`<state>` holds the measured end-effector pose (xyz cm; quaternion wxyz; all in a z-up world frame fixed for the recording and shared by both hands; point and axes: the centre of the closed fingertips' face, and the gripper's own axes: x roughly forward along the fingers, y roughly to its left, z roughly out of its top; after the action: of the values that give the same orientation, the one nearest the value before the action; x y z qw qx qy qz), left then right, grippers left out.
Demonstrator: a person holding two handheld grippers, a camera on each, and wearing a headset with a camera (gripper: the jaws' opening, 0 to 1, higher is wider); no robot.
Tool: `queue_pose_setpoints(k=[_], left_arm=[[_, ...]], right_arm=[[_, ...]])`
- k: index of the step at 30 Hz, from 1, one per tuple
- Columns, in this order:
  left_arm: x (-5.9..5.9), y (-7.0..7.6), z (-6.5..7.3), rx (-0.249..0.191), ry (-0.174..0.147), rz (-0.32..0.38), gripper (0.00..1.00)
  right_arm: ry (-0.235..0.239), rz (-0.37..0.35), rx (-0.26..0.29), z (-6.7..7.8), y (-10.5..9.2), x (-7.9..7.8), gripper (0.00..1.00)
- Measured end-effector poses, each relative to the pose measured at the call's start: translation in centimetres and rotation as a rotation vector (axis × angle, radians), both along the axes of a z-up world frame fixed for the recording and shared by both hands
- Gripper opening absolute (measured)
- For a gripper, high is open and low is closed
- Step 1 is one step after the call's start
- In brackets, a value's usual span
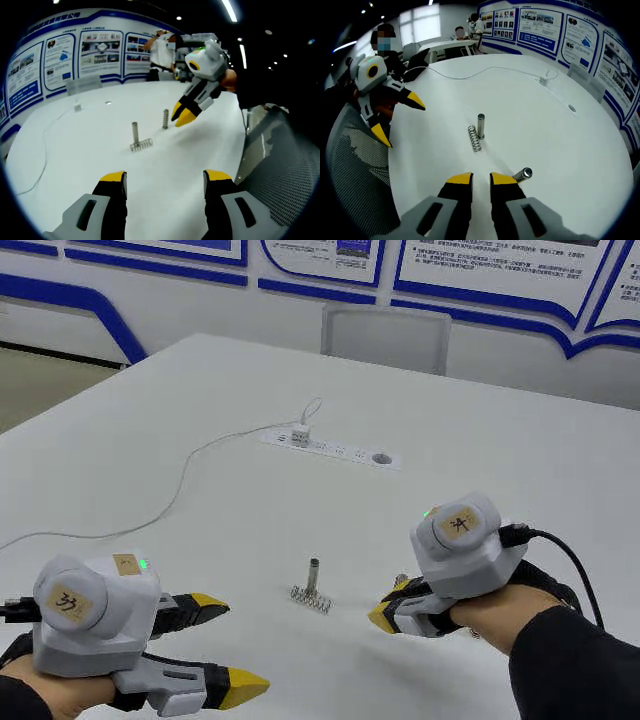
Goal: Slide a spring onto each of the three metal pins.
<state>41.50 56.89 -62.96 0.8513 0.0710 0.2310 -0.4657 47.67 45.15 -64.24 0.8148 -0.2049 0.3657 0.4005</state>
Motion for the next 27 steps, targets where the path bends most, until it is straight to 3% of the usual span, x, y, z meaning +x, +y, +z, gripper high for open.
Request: queue_pose_setpoints(k=[15, 27], left_arm=[[-0.1, -0.1, -0.2, -0.002, 0.01, 0.0, 0.63], [-0.1, 0.0, -0.4, 0.0, 0.022, 0.008, 0.63]], right_arm=[[0.004, 0.079, -0.003, -1.3, 3.2, 1.2, 0.16], [0.014, 0.097, -0.008, -2.8, 4.3, 2.7, 0.16]])
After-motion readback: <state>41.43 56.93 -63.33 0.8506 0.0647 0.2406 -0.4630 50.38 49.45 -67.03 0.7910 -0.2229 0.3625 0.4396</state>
